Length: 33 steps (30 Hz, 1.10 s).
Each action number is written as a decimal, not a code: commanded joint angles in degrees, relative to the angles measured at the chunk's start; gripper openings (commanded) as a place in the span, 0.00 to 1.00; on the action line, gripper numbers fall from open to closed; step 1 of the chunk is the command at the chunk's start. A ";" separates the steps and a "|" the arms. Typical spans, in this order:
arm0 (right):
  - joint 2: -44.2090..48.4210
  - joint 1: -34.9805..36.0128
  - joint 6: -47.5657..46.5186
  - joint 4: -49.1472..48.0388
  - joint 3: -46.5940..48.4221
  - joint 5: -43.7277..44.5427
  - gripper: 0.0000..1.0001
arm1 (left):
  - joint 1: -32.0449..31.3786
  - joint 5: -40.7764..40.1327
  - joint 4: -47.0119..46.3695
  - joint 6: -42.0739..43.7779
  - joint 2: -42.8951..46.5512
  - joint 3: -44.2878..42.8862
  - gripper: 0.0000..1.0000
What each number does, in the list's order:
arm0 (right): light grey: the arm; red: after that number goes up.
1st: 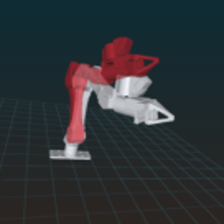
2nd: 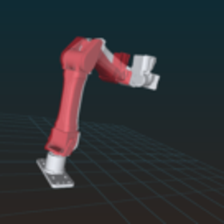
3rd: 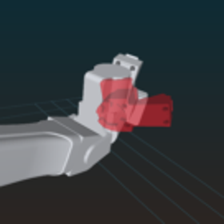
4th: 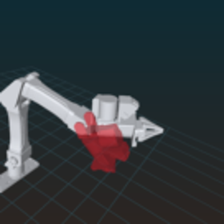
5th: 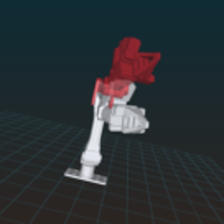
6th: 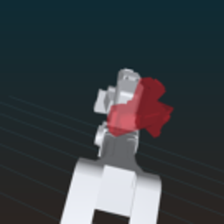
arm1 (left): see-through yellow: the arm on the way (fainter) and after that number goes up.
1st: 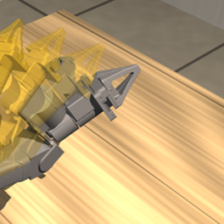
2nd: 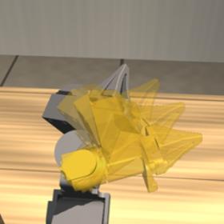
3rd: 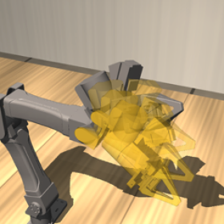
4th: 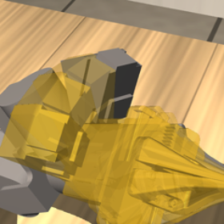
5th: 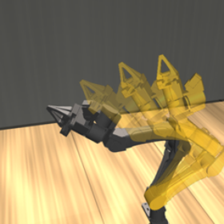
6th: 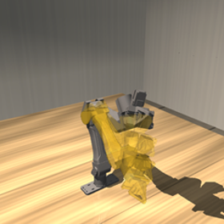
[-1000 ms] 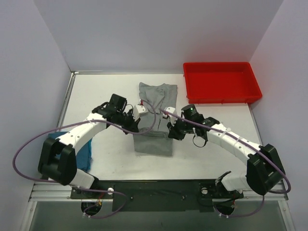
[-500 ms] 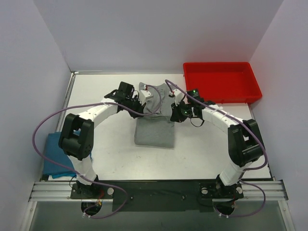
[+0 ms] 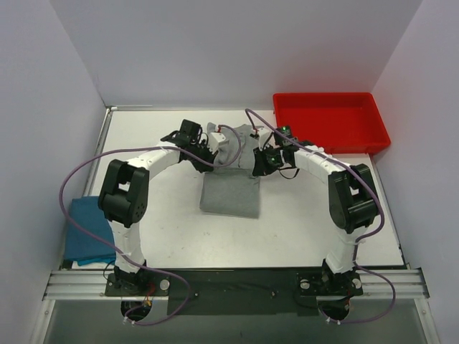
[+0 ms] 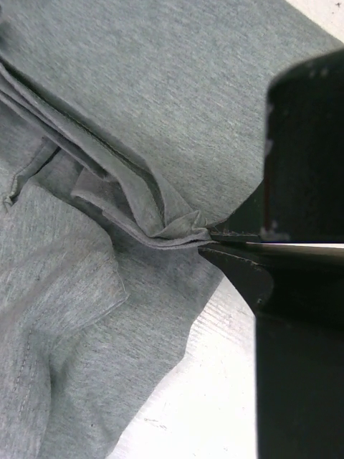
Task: Fold and stack the t-shirts
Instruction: Fold the folded rectangular tshirt in 1/3 of the way
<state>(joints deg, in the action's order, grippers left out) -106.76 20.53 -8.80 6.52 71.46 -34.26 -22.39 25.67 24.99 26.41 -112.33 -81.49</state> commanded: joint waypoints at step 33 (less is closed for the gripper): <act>2.17 2.14 35.07 0.33 -15.12 -3.72 0.00 | -5.12 2.56 10.95 11.36 6.60 13.01 0.25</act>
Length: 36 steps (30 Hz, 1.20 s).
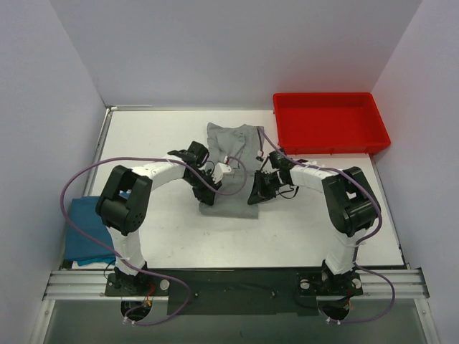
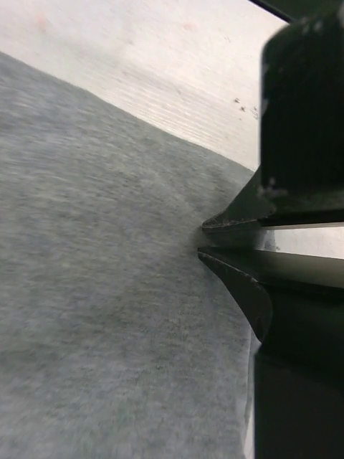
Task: Fold and stack the t-shirts
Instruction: Fold the folded rectangular tshirt in 1/3 of the way, then grab one side of the 2/3 rectangular tshirt with both arms
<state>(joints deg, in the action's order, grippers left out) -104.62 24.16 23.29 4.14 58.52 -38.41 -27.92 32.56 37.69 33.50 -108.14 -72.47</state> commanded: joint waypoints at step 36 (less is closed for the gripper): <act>21.31 19.34 -75.40 -5.63 -21.26 20.55 0.57 | -10.13 -11.81 -26.43 35.93 23.41 33.70 0.54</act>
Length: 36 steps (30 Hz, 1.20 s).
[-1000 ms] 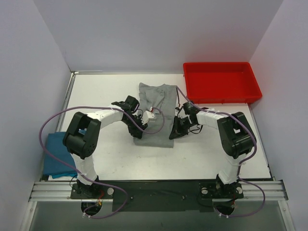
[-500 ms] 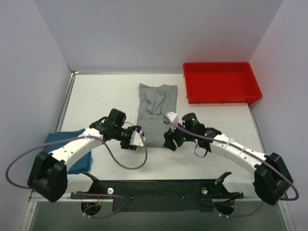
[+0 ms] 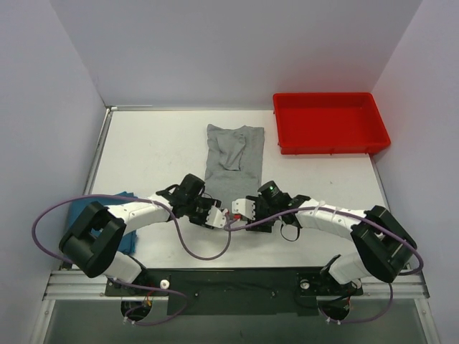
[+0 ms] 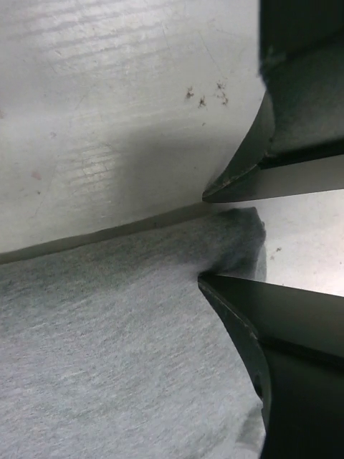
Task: Fold and stack the t-shirts
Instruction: Grab one side of the 2/3 rectangular tshirt with both arms, then fold the long partially folded tshirt into a neat square
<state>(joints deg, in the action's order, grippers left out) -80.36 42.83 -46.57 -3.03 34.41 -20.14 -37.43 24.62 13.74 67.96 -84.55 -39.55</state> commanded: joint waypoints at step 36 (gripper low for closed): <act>18.76 -1.94 31.18 43.19 21.13 -27.94 0.00 | 5.88 13.27 55.37 -4.83 13.55 -33.05 0.00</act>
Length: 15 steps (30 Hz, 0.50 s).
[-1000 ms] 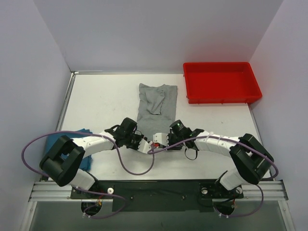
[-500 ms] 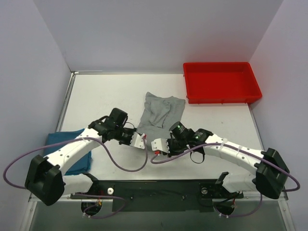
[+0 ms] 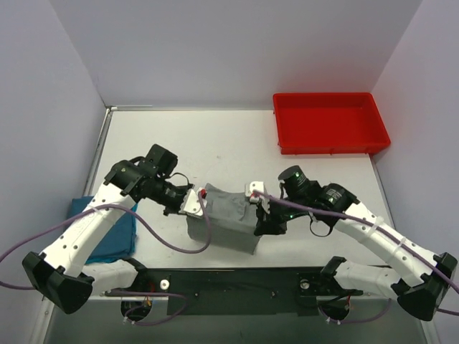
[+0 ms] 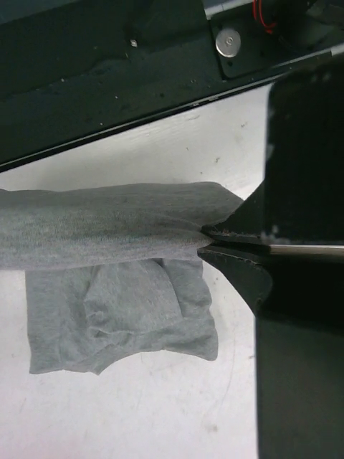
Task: Fold and stack the t-shirts
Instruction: Fold the long partially folded tshirt into a neat square
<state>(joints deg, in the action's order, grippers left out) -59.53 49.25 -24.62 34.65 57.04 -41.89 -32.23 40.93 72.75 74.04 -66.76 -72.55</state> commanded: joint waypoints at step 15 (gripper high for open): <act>-28.34 -28.42 15.83 -4.42 3.51 -0.39 0.00 | 4.72 -11.21 -23.44 -24.82 -30.97 -7.70 0.00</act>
<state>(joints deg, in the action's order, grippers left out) -84.99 22.13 -10.24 28.91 56.84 -45.10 -29.47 35.77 55.31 53.39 -96.99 -78.67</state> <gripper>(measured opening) 0.029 0.046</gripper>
